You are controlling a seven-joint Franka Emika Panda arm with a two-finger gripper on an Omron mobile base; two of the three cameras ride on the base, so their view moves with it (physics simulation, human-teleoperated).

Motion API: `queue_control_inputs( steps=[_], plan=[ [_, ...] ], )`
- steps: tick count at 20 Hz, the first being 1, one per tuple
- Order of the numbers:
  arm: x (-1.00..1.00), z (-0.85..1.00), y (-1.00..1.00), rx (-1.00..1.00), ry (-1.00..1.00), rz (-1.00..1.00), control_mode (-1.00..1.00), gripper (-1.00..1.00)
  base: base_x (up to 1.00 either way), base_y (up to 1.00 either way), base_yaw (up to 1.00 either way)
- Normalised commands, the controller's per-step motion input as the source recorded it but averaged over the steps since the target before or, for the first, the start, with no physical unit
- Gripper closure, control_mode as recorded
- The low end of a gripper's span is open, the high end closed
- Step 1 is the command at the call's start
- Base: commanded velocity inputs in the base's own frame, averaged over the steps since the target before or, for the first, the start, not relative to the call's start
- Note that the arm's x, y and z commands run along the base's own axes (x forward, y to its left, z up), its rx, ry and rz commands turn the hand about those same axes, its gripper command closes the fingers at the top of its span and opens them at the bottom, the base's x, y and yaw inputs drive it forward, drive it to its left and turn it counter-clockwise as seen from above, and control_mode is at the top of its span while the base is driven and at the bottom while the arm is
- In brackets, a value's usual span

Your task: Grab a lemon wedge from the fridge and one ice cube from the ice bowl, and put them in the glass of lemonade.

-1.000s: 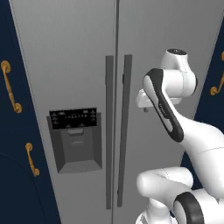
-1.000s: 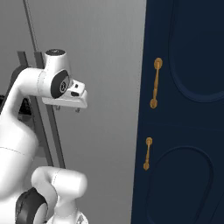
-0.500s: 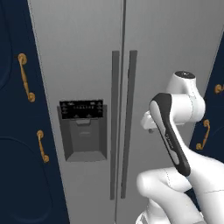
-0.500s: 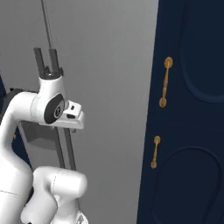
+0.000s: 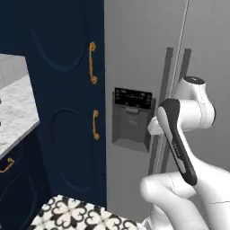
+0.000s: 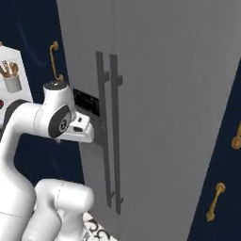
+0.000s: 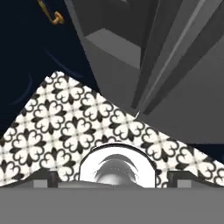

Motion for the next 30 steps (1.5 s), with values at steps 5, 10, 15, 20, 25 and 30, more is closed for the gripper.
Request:
queue_control_inputs(
  steps=[5,10,15,20,25,30],
  plan=[
    [0.0,0.0,0.0,0.0,0.0,0.0,1.0,-1.0,0.31,0.22,0.86],
    [0.0,0.0,0.0,0.0,0.0,0.0,1.0,-1.0,0.72,0.17,0.78],
    [0.0,0.0,0.0,0.0,0.0,0.0,1.0,-1.0,0.99,0.12,0.69],
    [0.0,0.0,0.0,0.0,0.0,0.0,1.0,-1.0,1.0,0.04,0.59],
    [0.0,0.0,0.0,0.0,0.0,0.0,1.0,-1.0,0.6,-0.23,0.34],
    [0.0,0.0,0.0,0.0,0.0,0.0,1.0,-1.0,0.31,-0.6,0.08]
  ],
)
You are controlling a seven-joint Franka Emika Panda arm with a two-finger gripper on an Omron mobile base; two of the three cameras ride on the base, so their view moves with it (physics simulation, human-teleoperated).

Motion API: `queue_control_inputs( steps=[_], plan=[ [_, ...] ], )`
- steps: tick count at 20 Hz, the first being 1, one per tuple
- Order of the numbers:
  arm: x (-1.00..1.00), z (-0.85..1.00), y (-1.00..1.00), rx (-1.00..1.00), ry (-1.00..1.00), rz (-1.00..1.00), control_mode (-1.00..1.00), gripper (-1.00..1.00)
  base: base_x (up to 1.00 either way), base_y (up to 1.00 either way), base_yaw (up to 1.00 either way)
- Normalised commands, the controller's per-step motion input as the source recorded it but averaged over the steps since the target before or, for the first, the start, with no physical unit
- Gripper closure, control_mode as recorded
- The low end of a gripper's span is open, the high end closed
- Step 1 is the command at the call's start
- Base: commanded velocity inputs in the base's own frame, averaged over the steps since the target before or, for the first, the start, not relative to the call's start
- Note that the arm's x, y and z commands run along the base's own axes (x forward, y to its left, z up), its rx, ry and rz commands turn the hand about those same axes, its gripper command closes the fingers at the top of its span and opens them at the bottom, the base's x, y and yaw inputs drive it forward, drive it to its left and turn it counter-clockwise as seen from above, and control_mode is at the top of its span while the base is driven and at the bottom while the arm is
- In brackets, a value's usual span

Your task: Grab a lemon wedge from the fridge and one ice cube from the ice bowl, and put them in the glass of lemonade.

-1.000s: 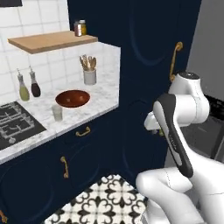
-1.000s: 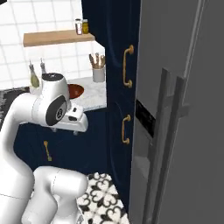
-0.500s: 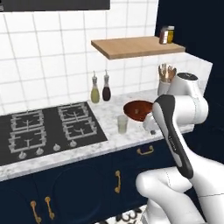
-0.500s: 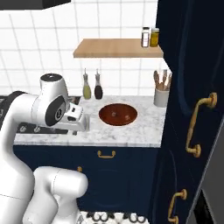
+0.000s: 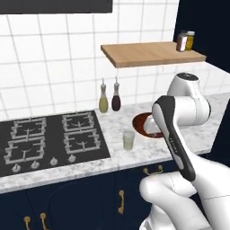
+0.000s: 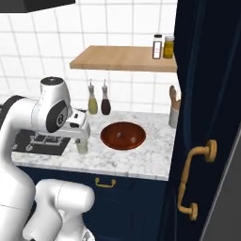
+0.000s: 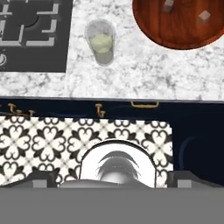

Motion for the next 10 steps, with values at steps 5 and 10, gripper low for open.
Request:
queue_control_inputs(
  steps=[5,10],
  plan=[
    [0.0,0.0,0.0,0.0,0.0,0.0,1.0,-1.0,0.69,-0.13,0.04],
    [0.0,0.0,0.0,0.0,0.0,0.0,1.0,-1.0,0.71,-0.02,0.03]
  ],
)
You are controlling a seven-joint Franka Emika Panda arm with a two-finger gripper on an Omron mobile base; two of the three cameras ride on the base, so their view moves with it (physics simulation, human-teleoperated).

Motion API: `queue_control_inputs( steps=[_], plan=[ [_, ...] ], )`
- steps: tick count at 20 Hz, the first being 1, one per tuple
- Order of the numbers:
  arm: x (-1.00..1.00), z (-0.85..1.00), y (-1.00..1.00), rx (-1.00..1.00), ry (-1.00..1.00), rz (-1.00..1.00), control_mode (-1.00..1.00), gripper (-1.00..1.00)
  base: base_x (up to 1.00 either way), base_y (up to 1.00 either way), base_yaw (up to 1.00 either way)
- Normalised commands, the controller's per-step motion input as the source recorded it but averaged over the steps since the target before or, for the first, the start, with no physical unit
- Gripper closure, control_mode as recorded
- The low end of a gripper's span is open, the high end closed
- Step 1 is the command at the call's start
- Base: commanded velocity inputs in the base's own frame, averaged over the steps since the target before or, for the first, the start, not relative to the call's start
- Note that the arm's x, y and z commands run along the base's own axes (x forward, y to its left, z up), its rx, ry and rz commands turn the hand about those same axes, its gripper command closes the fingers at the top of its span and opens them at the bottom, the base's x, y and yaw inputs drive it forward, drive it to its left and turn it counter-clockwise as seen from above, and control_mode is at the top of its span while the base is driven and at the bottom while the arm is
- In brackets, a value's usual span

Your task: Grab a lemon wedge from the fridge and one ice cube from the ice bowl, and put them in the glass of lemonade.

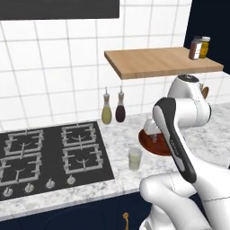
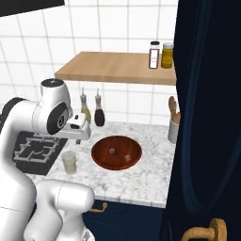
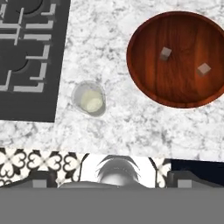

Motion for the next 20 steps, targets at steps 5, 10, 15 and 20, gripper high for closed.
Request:
queue_control_inputs(
  steps=[5,10,15,20],
  plan=[
    [0.37,-0.3,-0.27,0.0,-0.03,0.0,-1.0,-1.0,0.08,-0.04,0.0],
    [0.57,-0.48,-0.44,0.0,-0.02,0.0,-1.0,-1.0,0.0,0.0,0.0],
    [0.15,-0.29,-0.67,0.0,0.0,-0.03,-1.0,-1.0,0.0,0.0,0.0],
    [0.41,-0.1,-0.53,0.13,0.0,-0.15,-1.0,-1.0,0.0,0.0,0.0]
  ],
)
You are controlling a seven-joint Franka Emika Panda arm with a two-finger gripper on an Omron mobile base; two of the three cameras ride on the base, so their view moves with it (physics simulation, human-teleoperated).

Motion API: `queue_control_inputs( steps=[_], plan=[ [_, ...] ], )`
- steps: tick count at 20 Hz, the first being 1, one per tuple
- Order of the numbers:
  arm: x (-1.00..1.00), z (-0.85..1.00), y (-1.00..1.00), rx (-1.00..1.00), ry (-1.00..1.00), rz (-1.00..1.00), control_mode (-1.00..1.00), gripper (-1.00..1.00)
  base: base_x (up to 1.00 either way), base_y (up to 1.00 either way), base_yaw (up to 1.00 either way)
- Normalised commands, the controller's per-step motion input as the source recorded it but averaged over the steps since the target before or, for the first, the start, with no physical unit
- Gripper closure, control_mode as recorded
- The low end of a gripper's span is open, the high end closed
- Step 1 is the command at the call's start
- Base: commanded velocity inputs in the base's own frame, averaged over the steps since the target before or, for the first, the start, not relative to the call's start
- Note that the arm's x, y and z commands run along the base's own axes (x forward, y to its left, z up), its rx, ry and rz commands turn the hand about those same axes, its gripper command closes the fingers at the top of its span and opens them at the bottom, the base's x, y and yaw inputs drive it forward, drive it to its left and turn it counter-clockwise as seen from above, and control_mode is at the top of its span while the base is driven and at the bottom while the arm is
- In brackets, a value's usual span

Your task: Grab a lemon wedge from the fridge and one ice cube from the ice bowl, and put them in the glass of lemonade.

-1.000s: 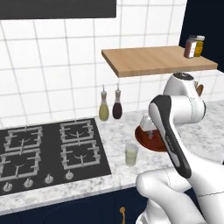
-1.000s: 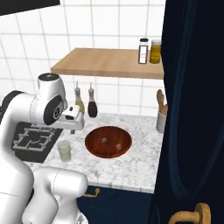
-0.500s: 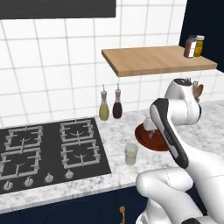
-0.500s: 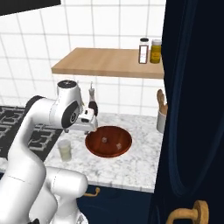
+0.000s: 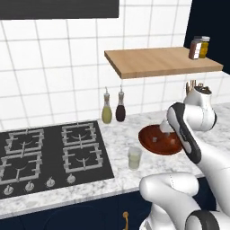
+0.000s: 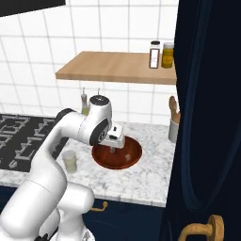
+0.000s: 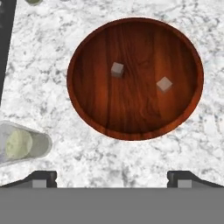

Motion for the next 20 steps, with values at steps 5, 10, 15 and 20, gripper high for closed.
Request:
queue_control_inputs(
  steps=[5,10,15,20],
  plan=[
    [0.16,-0.13,-0.07,0.18,0.0,-0.17,-1.0,-1.0,0.0,0.0,0.0],
    [0.28,-0.32,0.02,0.02,0.0,-0.08,-1.0,-1.0,0.0,0.0,0.0],
    [0.34,-0.22,0.18,-0.01,0.01,0.0,-1.0,-1.0,0.0,0.0,0.0],
    [0.37,-0.26,0.08,-0.1,0.08,0.0,-1.0,-1.0,0.0,0.0,0.0]
  ],
)
